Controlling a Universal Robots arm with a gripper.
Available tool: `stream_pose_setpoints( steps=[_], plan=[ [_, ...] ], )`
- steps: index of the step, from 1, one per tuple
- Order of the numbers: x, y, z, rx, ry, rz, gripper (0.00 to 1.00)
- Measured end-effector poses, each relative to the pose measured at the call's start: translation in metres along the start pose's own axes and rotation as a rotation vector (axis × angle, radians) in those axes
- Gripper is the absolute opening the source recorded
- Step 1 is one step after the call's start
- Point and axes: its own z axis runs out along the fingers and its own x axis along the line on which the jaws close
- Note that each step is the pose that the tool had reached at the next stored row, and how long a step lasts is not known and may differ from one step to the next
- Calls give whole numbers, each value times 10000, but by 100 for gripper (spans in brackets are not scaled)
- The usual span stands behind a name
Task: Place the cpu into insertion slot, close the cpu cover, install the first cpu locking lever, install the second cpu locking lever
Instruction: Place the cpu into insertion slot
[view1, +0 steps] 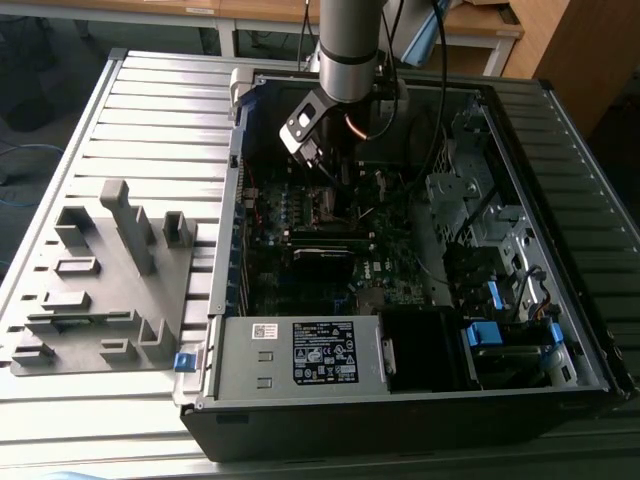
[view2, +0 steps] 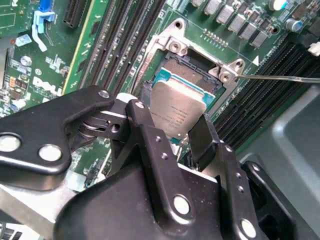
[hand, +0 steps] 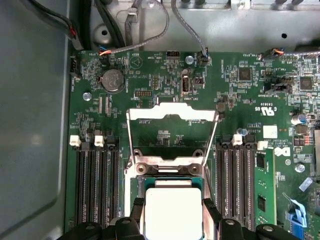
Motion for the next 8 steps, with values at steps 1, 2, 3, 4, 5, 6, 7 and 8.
stream_pose_setpoints(
  steps=[1,2,3,4,5,6,7,8],
  plan=[
    [0,0,0,3,-1,-1,54],
    [0,0,0,6,-1,-2,54],
    [0,0,0,7,0,-1,54],
    [0,0,0,7,6,-1,54],
    [0,-1,-1,8,22,-1,54],
    [0,0,0,7,56,-3,54],
    [0,-1,1,7,92,-5,54],
    [0,-1,3,6,106,-3,54]
  ],
)
